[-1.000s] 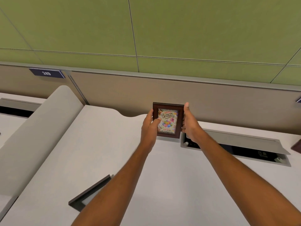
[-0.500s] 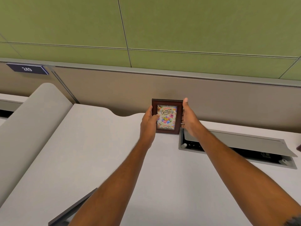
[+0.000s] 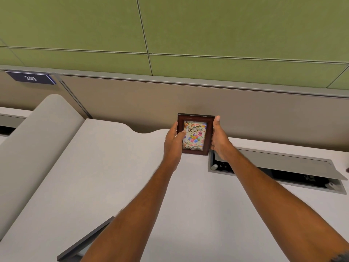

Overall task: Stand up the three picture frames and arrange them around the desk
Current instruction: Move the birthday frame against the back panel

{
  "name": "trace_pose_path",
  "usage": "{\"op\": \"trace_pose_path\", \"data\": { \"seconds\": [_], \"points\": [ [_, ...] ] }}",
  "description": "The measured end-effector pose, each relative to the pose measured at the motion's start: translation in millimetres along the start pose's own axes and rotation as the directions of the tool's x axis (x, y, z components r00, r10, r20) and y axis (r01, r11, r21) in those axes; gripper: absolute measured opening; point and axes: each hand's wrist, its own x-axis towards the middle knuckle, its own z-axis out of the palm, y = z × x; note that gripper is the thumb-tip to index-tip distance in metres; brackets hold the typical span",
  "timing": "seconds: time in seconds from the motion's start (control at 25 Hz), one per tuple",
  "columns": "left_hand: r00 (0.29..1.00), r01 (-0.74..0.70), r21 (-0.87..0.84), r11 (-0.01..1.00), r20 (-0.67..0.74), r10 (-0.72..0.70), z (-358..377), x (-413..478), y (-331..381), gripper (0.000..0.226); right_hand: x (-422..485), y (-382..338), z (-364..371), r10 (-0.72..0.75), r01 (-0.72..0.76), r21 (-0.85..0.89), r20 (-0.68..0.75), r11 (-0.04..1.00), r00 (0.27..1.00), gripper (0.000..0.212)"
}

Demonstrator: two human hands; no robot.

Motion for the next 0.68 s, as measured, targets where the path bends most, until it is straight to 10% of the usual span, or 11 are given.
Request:
{"op": "trace_pose_path", "data": {
  "seconds": [0.4, 0.68],
  "points": [
    [0.993, 0.102, -0.015, 0.995, -0.063, -0.103, -4, -16, 11, 0.059, -14, -4, -17, -0.039, 0.037, -0.041, -0.05, 0.998, 0.998, 0.084],
    [0.996, 0.031, -0.138, 0.99, -0.08, -0.042, -27, -126, 39, 0.029, -80, 33, -37, -0.233, 0.262, 0.04, -0.342, 0.964, 0.91, 0.065]
  ]
}}
